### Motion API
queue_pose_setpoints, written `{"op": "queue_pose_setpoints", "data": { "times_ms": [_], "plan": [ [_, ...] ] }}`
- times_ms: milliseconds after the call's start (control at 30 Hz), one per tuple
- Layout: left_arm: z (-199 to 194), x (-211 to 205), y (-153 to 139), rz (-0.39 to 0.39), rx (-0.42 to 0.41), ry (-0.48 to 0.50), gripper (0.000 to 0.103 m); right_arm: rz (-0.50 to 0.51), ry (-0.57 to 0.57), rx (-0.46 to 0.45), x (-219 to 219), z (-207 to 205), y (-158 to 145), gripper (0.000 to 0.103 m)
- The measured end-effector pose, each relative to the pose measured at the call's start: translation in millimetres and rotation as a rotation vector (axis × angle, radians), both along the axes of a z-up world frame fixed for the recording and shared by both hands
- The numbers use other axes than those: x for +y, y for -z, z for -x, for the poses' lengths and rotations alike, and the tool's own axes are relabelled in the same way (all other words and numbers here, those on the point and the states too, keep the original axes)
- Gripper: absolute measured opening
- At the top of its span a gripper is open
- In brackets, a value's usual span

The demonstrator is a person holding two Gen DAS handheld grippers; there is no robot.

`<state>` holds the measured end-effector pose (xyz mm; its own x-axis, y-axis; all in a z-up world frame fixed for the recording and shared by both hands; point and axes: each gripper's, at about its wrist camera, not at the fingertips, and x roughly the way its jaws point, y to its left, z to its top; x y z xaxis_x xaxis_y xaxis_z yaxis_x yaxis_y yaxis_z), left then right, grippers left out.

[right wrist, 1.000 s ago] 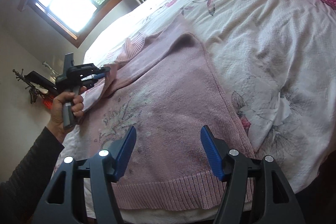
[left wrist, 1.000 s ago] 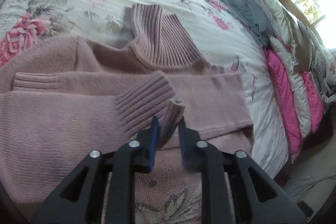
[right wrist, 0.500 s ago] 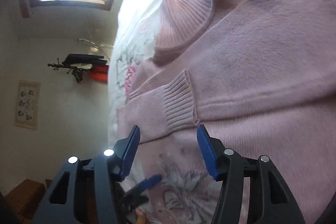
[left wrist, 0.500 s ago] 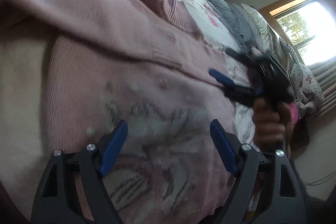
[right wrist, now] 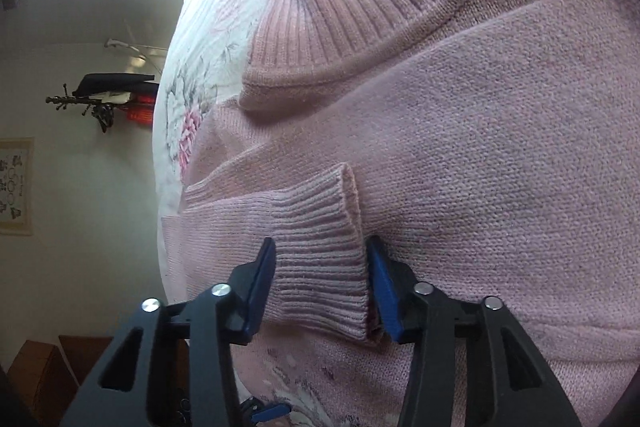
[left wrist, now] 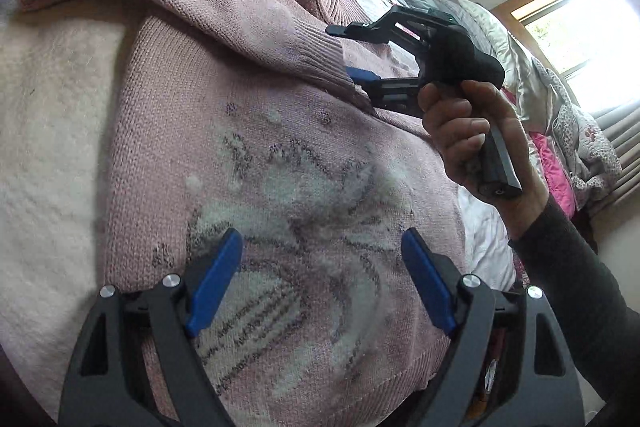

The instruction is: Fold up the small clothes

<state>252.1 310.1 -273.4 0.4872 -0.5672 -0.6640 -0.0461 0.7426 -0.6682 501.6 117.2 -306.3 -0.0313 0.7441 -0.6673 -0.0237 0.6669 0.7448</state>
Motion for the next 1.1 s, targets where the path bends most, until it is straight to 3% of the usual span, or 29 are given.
{"op": "queue_pose_setpoints", "data": {
  "times_ms": [67, 133, 333, 467, 600, 833, 1100],
  "plan": [
    [1.7, 0.3, 1.3, -0.005, 0.002, -0.003, 0.081, 0.014, -0.014, -0.004, 3.2, 0.6, -2.1, 0.012],
    [2.8, 0.9, 1.9, -0.006, 0.002, -0.002, 0.081, 0.013, -0.027, -0.027, 6.2, 2.6, -11.7, 0.008],
    [2.0, 1.5, 3.4, -0.001, 0.007, -0.01, 0.081, 0.028, -0.002, -0.176, -16.9, -4.1, -77.4, 0.007],
    [2.9, 2.5, 5.4, -0.005, 0.012, -0.011, 0.081, 0.045, 0.061, -0.248, -67.1, -14.7, -123.0, 0.007],
    [3.8, 1.2, 5.3, -0.013, 0.014, -0.016, 0.081, 0.083, 0.134, -0.283, -123.1, -21.8, -147.0, 0.007],
    [2.7, 0.4, 5.9, -0.03, 0.02, -0.017, 0.081, 0.148, 0.234, -0.251, -202.3, -27.1, -129.8, 0.007],
    [-0.4, 0.5, 5.0, -0.033, 0.038, -0.012, 0.081, 0.161, 0.283, -0.178, -240.8, -25.8, -88.5, 0.007]
  ]
}}
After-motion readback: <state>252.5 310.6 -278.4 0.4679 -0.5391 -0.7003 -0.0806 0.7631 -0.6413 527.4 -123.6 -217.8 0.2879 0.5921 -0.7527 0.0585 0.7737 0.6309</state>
